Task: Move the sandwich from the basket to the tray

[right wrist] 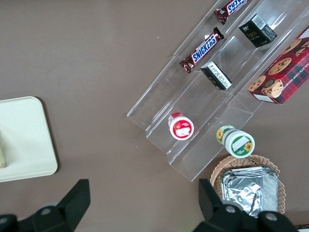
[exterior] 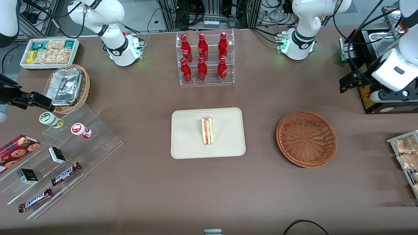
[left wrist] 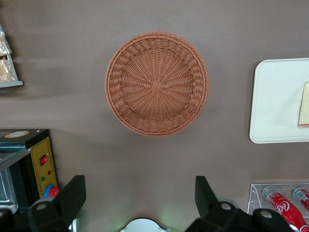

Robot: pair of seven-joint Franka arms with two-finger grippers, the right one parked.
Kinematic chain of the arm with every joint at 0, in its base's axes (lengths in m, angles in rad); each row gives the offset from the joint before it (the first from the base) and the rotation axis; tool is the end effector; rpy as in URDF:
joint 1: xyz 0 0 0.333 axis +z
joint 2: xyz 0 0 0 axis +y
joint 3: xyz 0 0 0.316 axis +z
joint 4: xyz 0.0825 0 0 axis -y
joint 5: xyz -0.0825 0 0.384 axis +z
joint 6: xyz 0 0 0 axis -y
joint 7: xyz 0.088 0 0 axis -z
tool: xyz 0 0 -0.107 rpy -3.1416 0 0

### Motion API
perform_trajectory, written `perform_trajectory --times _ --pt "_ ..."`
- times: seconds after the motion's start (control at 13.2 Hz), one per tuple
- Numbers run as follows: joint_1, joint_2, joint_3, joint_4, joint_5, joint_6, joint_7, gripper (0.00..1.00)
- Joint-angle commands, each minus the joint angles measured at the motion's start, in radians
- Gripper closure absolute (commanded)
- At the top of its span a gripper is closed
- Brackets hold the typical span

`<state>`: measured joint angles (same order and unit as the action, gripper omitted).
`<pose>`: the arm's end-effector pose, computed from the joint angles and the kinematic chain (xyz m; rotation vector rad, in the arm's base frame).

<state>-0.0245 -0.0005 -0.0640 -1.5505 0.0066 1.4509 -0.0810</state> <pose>0.5395 -0.0471 0.6243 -3.1228 0.0110 0.1534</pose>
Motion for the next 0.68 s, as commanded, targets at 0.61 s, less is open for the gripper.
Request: perform_trajectory --times 0.61 --pt "-0.049 -0.053 0.081 -0.004 -0.004 -0.003 0.044 0.0"
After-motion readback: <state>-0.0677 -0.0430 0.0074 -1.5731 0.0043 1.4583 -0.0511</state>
